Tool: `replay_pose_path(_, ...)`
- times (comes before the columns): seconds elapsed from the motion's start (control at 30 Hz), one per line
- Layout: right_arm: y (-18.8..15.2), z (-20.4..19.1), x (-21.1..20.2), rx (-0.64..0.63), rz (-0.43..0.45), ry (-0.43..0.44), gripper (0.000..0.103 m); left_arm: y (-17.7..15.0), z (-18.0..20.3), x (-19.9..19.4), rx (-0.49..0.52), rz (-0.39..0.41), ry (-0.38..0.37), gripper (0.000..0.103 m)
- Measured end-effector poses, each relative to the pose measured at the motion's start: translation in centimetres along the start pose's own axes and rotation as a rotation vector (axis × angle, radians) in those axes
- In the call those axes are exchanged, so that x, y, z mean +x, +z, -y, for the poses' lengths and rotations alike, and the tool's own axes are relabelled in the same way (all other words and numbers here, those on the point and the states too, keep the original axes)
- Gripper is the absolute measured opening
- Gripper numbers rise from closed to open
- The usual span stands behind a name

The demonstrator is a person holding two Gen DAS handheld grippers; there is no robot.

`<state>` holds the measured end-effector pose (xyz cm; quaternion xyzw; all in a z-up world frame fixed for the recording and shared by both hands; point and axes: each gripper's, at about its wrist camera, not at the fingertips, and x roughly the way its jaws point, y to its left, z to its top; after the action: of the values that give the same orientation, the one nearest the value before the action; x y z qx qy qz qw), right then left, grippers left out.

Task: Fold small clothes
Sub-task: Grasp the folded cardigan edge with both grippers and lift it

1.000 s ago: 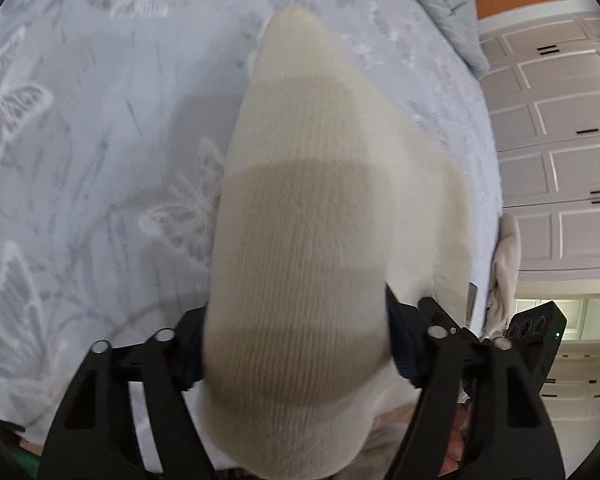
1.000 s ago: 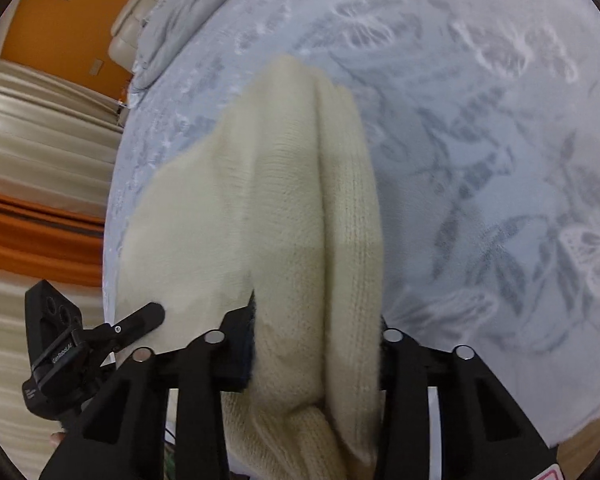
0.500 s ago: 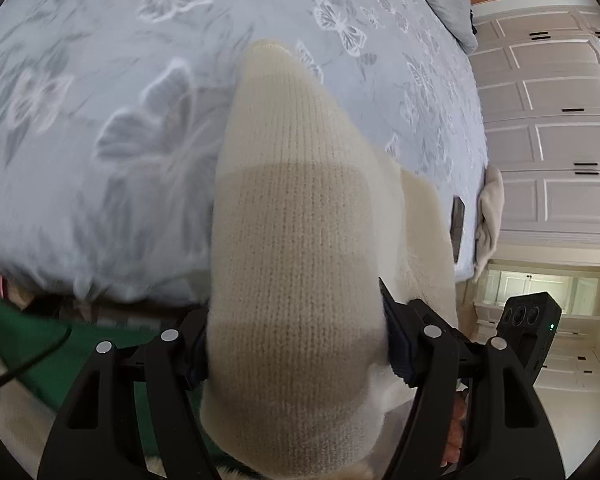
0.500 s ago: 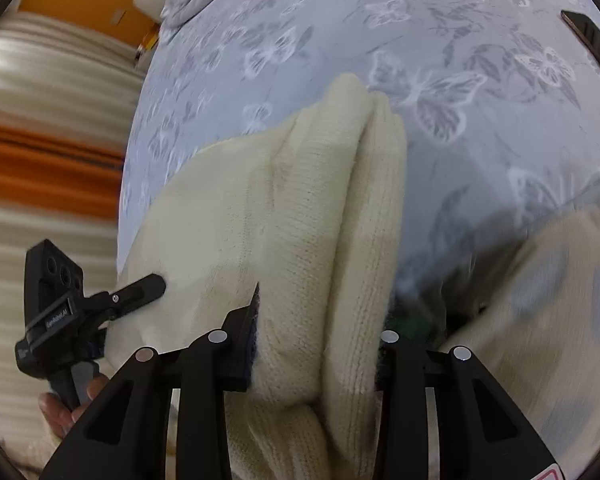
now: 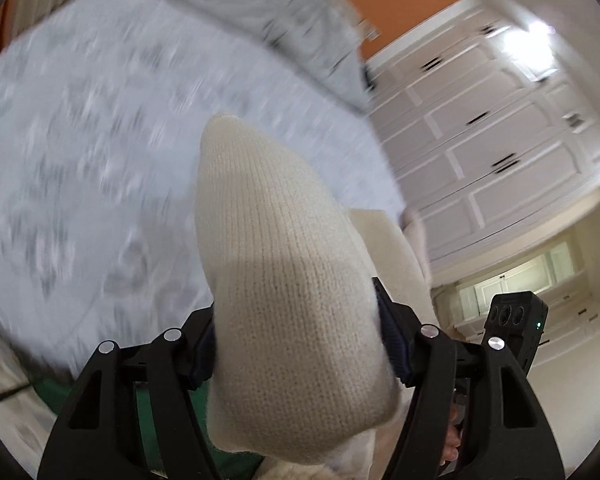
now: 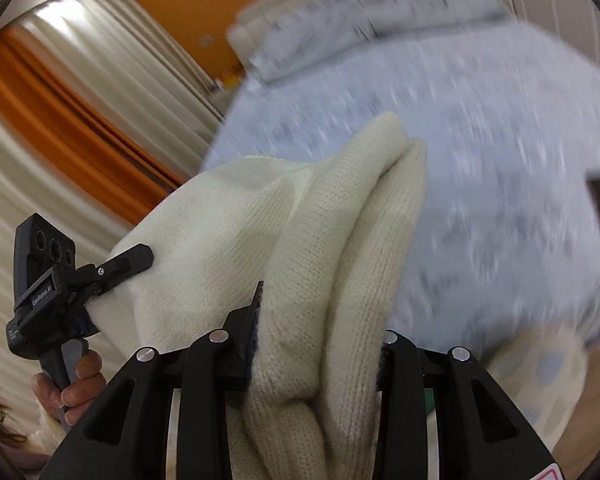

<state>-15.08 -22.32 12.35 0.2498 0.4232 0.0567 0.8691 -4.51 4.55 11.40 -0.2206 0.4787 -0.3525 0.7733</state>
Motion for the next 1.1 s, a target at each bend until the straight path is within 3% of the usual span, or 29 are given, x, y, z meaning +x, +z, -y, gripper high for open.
replay_pose_path(0.23, 6.4, -5.4, -2.3, -0.147, 0.175, 0.054, 0.033, 4.6, 2.4, -5.3, 0.124, 0.196, -0.060, 0.064)
replay_pose_path(0.4, 8.2, -4.4, 3.8, -0.126, 0.155, 0.088, 0.034, 6.4, -2.1, -2.9, 0.117, 0.232, -0.035, 0.065)
replay_pose_path(0.5, 7.4, -2.0, 10.2, -0.091, 0.083, 0.066, 0.034, 6.2, -7.4, 1.3, 0.065, 0.206, 0.008, 0.065)
replay_pose_path(0.67, 2.9, 3.5, 22.1, 0.001, -0.123, -0.044, 0.033, 3.2, -16.1, 9.5, -0.074, 0.048, 0.177, 0.063)
replay_pose_path(0.73, 0.8, 4.9, 24.8, 0.018, -0.200, -0.083, 0.034, 1.4, -18.5, 12.0, -0.118, -0.042, 0.241, 0.063)
replay_pose_path(0.83, -1.4, 5.9, 25.8, 0.022, -0.237, -0.101, 0.034, -0.4, -18.4, 12.6, -0.059, -0.075, 0.302, 0.063)
replay_pose_path(0.97, -1.1, 7.3, 25.5, 0.099, -0.269, -0.060, 0.036, -0.5, -18.2, 12.9, -0.055, -0.098, 0.330, 0.063)
replay_pose_path(1.1, -1.1, 7.8, 26.3, 0.124, -0.301, -0.084, 0.051, -0.4, -18.0, 12.7, -0.060, -0.114, 0.339, 0.063)
